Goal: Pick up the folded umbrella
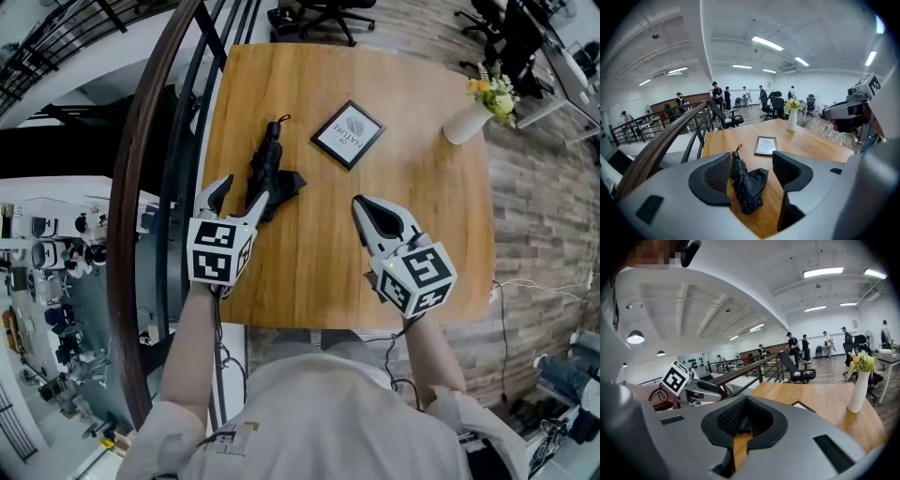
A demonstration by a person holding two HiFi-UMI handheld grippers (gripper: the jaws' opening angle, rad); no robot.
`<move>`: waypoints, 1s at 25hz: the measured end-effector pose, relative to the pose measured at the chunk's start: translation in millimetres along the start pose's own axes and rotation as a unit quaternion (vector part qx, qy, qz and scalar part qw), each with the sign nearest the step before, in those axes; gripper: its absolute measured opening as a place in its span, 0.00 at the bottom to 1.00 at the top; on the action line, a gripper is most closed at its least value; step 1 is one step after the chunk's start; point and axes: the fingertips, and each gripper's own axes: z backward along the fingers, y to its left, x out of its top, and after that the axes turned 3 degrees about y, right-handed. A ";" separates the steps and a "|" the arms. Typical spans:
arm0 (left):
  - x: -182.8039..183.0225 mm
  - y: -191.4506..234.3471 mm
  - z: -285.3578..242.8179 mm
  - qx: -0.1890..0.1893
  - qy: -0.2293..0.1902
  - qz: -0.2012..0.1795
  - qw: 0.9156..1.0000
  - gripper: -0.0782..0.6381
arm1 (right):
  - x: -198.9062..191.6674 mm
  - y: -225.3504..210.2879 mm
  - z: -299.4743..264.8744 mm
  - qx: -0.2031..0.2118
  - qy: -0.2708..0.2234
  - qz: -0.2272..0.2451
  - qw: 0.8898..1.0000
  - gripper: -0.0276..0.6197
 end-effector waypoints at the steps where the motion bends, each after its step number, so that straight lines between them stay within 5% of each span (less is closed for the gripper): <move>1: -6.7 2.4 -13.0 -0.001 0.011 0.004 1.000 0.50 | -5.4 -4.1 -4.7 0.000 0.007 0.003 1.000 0.09; 4: -30.8 7.1 -49.5 -0.012 0.053 0.017 0.998 0.51 | -20.6 -13.2 -16.5 0.002 0.026 0.003 1.000 0.09; 8: -52.1 16.3 -84.9 -0.033 0.088 0.093 0.991 0.51 | -37.6 -21.3 -31.7 0.006 0.040 -0.011 0.999 0.09; 15: -102.3 26.2 -138.2 -0.019 0.137 0.160 0.977 0.54 | -70.1 -26.8 -53.4 0.017 0.069 -0.025 0.997 0.09; 25: -169.2 25.0 -170.4 -0.002 0.225 0.148 0.963 0.61 | -99.9 -25.0 -56.0 0.017 0.106 -0.038 0.994 0.09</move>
